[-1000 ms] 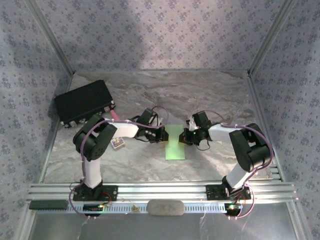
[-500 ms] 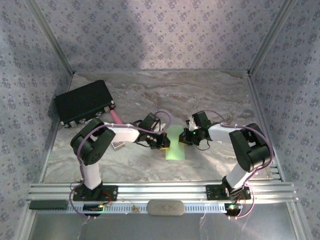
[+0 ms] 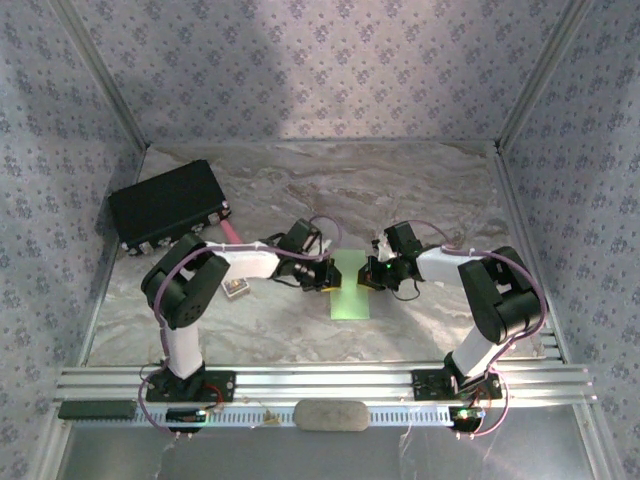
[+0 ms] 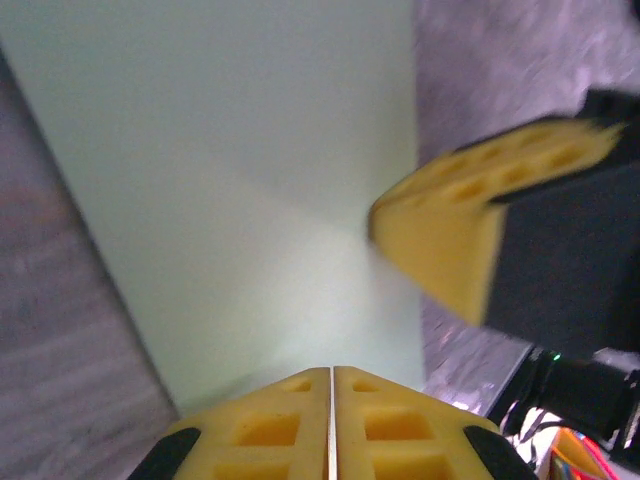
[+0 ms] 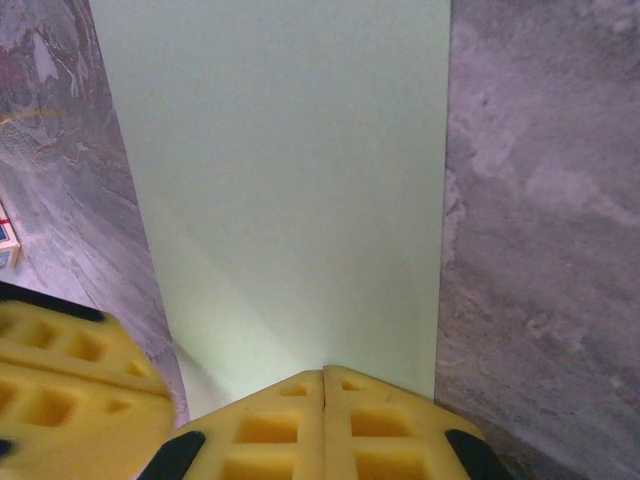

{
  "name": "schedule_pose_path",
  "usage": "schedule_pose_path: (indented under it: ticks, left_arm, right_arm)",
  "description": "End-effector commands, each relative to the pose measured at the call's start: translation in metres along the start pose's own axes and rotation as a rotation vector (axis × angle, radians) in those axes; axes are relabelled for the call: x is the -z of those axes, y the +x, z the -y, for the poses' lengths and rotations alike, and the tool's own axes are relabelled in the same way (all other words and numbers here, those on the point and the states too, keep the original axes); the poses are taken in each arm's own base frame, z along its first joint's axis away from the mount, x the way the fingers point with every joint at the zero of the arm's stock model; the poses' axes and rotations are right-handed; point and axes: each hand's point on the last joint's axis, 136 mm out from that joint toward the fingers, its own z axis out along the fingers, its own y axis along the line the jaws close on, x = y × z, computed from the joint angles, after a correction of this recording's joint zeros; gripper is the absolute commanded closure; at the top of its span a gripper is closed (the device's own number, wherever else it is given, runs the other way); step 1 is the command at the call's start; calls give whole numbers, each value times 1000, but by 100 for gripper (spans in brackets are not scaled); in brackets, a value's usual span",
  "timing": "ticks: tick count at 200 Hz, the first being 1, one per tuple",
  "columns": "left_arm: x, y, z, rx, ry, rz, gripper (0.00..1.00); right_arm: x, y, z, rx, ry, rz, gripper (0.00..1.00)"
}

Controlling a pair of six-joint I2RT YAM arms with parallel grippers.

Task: Fold a paper plane with a square sheet of paper (pick it up from the middle)
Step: First fold the square sheet of paper in half at the center of the table.

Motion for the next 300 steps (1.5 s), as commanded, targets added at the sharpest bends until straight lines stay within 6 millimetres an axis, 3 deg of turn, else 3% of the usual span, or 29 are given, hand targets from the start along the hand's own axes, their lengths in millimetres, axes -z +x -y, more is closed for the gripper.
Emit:
schedule_pose_path:
  ticks: [1, 78, 117, 184, 215, 235, 256, 268, 285, 300]
  left_arm:
    - [10, -18, 6, 14, 8, 25, 91]
    - [-16, 17, -23, 45, -41, -82, 91]
    - [-16, 29, -33, 42, -45, -87, 90]
    - [-4, 26, -3, -51, 14, -58, 88]
    - [-6, 35, -38, -36, -206, -117, 89]
    - [-12, 37, -40, -21, -192, -125, 90]
    - [-7, 32, -32, -27, -174, -97, 90]
    - [-1, 26, -18, -47, -132, -75, 90]
    - [12, 10, 1, -65, -77, -32, 88]
    - [20, -5, 4, -65, -91, 5, 88]
  right_arm:
    - [-6, 37, 58, -102, 227, -98, 100]
    - [-5, 36, 58, -104, 226, -97, 100]
    - [-5, 36, 58, -104, 226, -97, 100]
    - [-5, 37, 60, -106, 230, -97, 100]
    - [-5, 38, 63, -110, 240, -98, 100]
    - [-5, 38, 62, -110, 236, -101, 100]
    - [-4, 37, 61, -108, 234, -95, 100]
    - [-5, 37, 61, -107, 233, -96, 100]
    - [-5, 37, 60, -106, 228, -96, 100]
    - [-5, 37, 60, -104, 227, -98, 100]
